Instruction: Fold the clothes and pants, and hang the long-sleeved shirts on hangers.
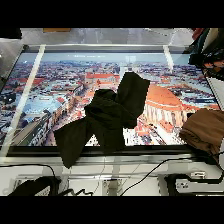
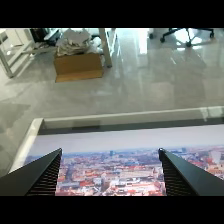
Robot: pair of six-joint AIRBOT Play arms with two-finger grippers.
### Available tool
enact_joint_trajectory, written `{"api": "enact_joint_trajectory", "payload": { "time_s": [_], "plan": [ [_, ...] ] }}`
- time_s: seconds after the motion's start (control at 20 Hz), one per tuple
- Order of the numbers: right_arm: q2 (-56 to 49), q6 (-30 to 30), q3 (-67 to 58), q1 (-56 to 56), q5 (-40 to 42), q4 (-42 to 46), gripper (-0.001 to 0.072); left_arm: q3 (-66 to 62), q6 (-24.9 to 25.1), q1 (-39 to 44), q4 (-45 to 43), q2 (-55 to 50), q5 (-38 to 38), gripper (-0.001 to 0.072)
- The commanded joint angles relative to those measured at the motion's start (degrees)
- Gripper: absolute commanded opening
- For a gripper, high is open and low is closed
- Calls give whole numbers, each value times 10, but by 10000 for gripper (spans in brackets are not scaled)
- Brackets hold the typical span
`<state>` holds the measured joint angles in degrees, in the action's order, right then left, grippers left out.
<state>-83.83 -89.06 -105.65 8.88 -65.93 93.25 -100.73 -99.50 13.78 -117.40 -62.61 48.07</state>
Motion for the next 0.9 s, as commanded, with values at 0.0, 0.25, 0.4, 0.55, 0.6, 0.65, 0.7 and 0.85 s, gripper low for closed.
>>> {"api": "enact_joint_trajectory", "payload": {
  "time_s": [0.0, 0.25, 0.4, 0.55, 0.6, 0.65, 0.7, 0.85],
  "plan": [
    [0, 0, -1, 0, 0, 0, 23, 0, 0, -1, 0, 0, 0, 705],
    [0, 0, -1, 0, 0, 0, 23, 0, 0, -1, 0, 0, 0, 706],
    [0, 0, 0, 0, 0, 0, 23, 0, 0, -1, 0, 0, 0, 705],
    [0, 0, -1, 0, 0, -1, 23, 0, 0, -1, 0, 0, 0, 705],
    [0, 0, -1, 0, 0, -4, 23, 0, 0, -1, 0, 0, 0, 706],
    [0, 0, -1, 0, 0, -10, 23, 0, 0, -1, 0, 0, 0, 705],
    [0, 0, -1, 0, 3, -28, 23, 0, 0, -1, 0, 0, 0, 705],
    [5, -1, -1, 0, -49, -134, 23, 0, 0, -1, 0, 0, 0, 705]
  ]
}}
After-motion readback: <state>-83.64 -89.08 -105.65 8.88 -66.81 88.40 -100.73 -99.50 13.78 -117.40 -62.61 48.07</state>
